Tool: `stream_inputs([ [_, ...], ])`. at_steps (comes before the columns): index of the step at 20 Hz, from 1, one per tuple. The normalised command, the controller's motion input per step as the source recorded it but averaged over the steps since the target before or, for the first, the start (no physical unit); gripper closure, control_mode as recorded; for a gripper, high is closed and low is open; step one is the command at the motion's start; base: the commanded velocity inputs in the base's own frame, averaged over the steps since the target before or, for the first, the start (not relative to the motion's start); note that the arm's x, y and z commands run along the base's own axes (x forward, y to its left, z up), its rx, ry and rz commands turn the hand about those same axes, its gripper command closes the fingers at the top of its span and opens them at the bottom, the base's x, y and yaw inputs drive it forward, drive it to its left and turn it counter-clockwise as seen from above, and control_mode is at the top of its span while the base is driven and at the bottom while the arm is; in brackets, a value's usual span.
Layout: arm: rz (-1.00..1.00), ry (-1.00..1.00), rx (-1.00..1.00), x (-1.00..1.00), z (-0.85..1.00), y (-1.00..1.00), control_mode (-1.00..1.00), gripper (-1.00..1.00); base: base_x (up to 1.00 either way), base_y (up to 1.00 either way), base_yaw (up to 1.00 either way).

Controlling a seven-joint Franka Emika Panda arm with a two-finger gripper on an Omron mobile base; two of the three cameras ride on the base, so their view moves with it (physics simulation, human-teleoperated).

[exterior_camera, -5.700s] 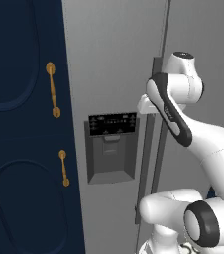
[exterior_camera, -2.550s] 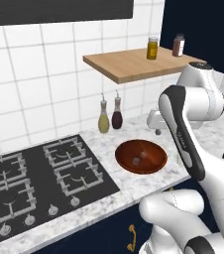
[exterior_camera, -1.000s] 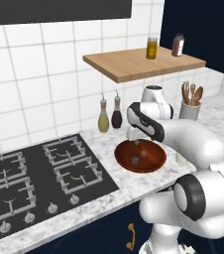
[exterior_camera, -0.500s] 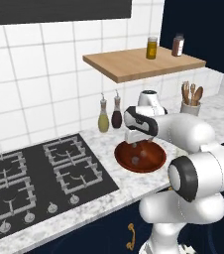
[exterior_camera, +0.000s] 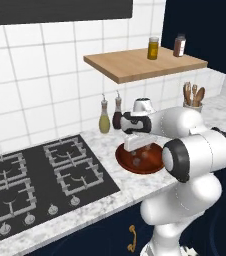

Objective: Grab a lemon wedge from the fridge and one ice cube from the ice bowl, and put them in the glass of lemonade.

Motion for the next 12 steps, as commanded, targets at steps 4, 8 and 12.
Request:
stream_inputs([
  [4, 0.07, 0.0, 0.05, 0.0, -0.67, 0.0, -1.0, -1.0, 0.0, 0.0, 0.0],
  [8, 0.04, 0.0, 0.03, 0.01, -0.18, 0.0, -1.0, -1.0, 0.0, 0.0, 0.0],
  [12, 0.0, 0.0, 0.01, 0.09, -0.07, 0.0, -1.0, -1.0, 0.0, 0.0, 0.0],
])
